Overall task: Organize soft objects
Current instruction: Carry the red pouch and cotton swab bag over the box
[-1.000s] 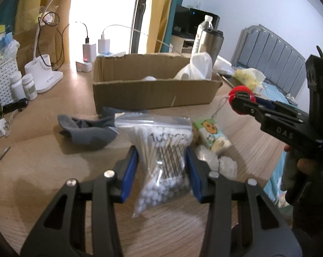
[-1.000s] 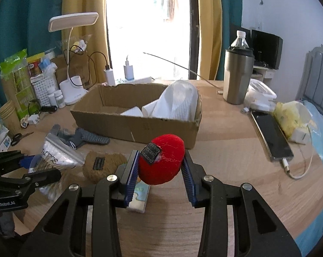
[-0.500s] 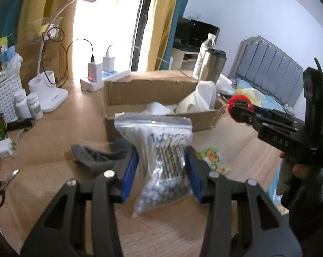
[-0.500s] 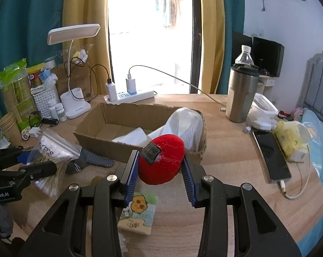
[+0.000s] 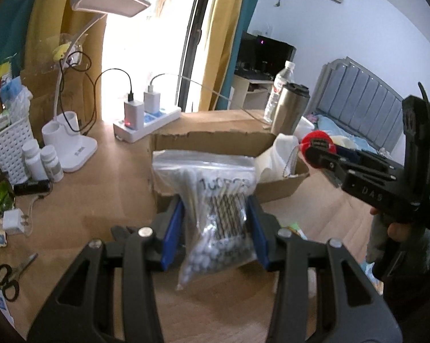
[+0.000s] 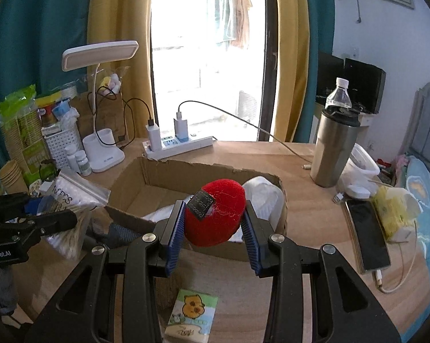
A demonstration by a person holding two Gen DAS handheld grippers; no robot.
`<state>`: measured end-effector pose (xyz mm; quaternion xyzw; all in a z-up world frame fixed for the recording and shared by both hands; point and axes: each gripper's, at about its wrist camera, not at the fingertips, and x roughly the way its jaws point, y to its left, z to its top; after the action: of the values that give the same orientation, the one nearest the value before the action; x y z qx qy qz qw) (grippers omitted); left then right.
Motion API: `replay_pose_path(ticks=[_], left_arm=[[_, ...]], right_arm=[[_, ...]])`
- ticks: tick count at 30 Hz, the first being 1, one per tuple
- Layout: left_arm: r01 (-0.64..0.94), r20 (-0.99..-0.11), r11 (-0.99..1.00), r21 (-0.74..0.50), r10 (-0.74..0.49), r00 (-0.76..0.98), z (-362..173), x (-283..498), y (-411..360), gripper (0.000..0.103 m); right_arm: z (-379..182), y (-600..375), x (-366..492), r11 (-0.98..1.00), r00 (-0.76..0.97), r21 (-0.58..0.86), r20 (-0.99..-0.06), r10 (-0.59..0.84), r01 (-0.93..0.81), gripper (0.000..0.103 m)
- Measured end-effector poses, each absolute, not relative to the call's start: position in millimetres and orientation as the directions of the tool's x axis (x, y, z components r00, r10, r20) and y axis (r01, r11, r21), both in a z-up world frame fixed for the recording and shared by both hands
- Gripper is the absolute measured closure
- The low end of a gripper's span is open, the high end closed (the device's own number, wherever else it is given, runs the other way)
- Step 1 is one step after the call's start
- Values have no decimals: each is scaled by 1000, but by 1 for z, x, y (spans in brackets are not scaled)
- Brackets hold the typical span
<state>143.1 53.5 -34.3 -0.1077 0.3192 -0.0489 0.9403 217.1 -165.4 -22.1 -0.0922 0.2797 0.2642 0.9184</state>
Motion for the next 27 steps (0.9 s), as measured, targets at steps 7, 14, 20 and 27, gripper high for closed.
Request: replay_pose_path(ticks=[7, 14, 20, 27], left_arm=[[17, -582, 972, -234, -154, 798, -28, 156, 60, 58], [8, -580, 974, -227, -142, 802, -25, 174, 65, 58], [-3, -591, 974, -227, -135, 795, -29, 195, 68, 58], [5, -613, 976, -218, -141, 778, -39, 221, 65, 58]], right_arm=[[-19, -157, 234, 837, 698, -16, -561, 445, -547, 62], [-24, -154, 253, 836, 685, -4, -575, 447, -549, 62], [-34, -153, 272, 838, 671, 9, -593, 444, -546, 62], [-51, -157, 295, 849, 652, 28, -627, 427, -528, 62]])
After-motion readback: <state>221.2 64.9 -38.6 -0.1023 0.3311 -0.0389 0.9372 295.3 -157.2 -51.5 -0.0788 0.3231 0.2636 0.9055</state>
